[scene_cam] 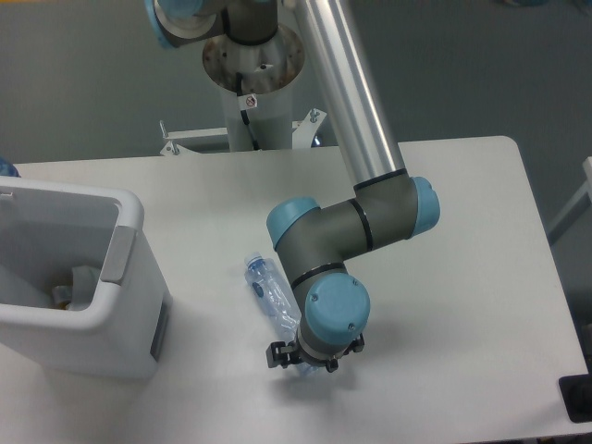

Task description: Place the trash in the trash can

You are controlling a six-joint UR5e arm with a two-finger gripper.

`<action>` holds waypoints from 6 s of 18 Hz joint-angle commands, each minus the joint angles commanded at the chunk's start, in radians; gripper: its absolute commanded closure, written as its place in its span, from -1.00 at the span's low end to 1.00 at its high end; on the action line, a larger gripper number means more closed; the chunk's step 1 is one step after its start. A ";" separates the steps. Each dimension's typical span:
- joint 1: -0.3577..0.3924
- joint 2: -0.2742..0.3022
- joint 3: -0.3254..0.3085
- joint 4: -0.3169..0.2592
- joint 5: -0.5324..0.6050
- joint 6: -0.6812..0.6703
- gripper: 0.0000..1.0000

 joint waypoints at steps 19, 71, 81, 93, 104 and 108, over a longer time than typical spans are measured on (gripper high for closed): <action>0.000 0.069 0.020 -0.017 -0.017 -0.012 0.35; -0.189 0.449 0.038 0.387 -0.756 0.084 0.30; -0.226 0.456 -0.038 0.390 -0.703 0.176 -0.90; -0.091 0.457 -0.043 0.388 -0.689 0.179 -1.00; 0.244 0.427 -0.210 0.385 -0.485 0.500 -1.00; 0.302 0.385 -0.242 0.385 -0.381 0.644 -1.00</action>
